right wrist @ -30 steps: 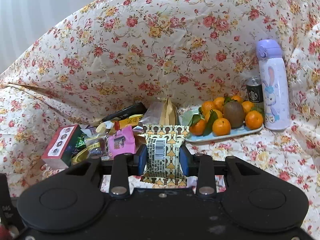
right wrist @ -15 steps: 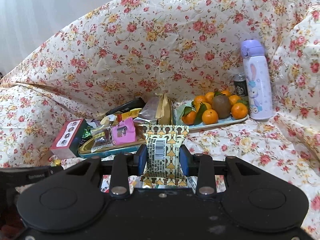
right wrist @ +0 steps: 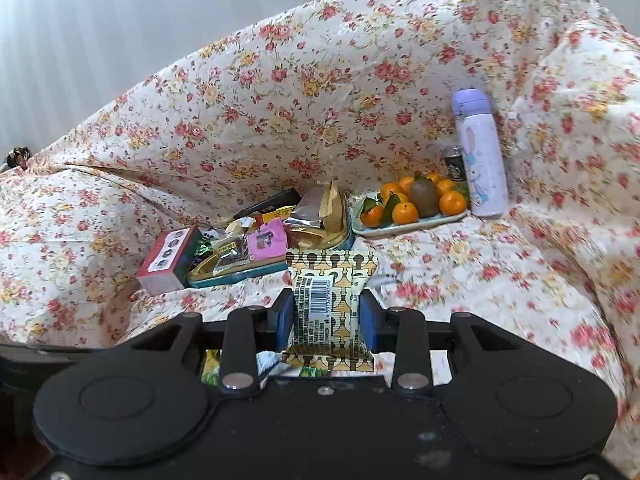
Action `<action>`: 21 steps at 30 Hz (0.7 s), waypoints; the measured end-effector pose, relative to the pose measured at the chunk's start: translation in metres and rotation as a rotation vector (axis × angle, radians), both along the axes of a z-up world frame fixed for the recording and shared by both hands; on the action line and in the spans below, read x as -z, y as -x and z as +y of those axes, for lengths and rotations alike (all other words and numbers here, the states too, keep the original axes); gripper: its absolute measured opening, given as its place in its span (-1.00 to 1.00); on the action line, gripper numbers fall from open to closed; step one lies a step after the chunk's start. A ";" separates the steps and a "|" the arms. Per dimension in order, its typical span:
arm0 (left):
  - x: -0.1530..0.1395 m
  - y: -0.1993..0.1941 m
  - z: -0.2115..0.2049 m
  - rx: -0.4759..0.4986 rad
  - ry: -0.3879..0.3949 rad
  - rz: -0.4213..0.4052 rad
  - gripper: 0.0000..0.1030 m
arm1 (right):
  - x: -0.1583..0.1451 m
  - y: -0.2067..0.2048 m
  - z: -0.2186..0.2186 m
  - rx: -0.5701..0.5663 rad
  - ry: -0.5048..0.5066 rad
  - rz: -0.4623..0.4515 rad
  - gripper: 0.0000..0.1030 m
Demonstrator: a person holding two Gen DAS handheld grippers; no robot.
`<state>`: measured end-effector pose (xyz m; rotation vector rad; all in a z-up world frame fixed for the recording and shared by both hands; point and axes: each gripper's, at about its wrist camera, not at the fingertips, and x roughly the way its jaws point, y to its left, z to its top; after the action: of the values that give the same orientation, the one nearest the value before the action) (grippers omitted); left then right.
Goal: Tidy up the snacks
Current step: 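Carry the gold candy and patterned bar back over the gold tray with both tools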
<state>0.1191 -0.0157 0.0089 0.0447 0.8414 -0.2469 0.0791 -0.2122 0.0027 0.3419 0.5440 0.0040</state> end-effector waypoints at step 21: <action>0.022 0.095 -0.012 -0.086 -0.084 0.055 -0.49 | 0.000 0.111 0.021 -0.054 0.043 0.067 -0.29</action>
<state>0.0244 -0.0276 -0.0133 0.0809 0.9058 -0.1323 -0.0324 -0.1915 0.0028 0.2858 0.6191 0.0330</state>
